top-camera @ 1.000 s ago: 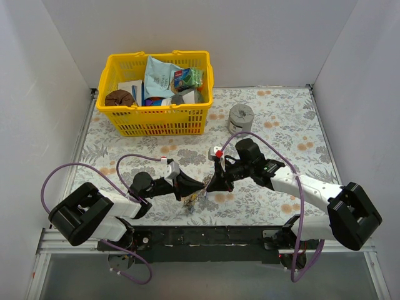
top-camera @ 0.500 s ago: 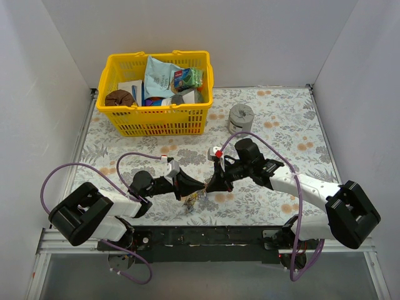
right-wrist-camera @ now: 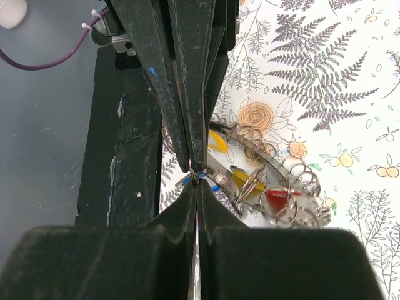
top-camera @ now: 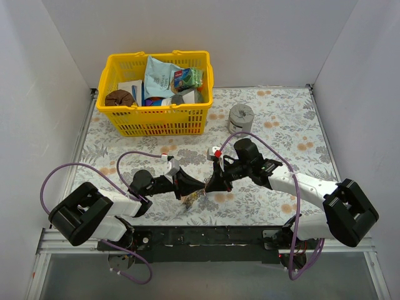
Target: Put the keys on the keyring
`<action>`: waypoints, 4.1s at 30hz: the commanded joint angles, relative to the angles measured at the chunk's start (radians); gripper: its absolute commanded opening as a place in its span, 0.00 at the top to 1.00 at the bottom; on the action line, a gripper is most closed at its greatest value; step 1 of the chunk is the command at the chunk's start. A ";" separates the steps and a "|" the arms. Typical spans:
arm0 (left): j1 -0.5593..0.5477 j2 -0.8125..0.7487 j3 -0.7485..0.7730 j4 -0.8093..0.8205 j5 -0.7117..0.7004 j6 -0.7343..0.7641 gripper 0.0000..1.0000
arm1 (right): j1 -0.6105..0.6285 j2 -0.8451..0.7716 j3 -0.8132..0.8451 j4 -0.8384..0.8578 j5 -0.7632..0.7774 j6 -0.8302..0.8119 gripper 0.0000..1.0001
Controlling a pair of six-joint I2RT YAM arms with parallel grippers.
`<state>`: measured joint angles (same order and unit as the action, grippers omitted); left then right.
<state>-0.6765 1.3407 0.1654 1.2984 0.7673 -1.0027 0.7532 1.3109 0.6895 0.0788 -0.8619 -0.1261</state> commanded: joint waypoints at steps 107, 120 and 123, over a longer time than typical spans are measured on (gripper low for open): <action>-0.009 0.052 0.232 -0.298 0.191 0.423 0.63 | 0.100 0.067 0.311 -0.685 0.529 -0.282 0.99; -0.035 0.158 0.224 -0.191 0.207 0.411 0.69 | 0.101 0.016 0.291 -0.636 0.448 -0.279 0.99; -0.038 0.179 0.224 -0.160 0.193 0.392 0.71 | 0.100 0.007 0.288 -0.626 0.436 -0.276 0.99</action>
<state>-0.7071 1.5047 0.3996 1.0641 0.9634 -0.5888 0.8474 1.3548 0.9825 -0.5873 -0.3805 -0.3988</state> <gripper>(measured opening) 0.301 0.022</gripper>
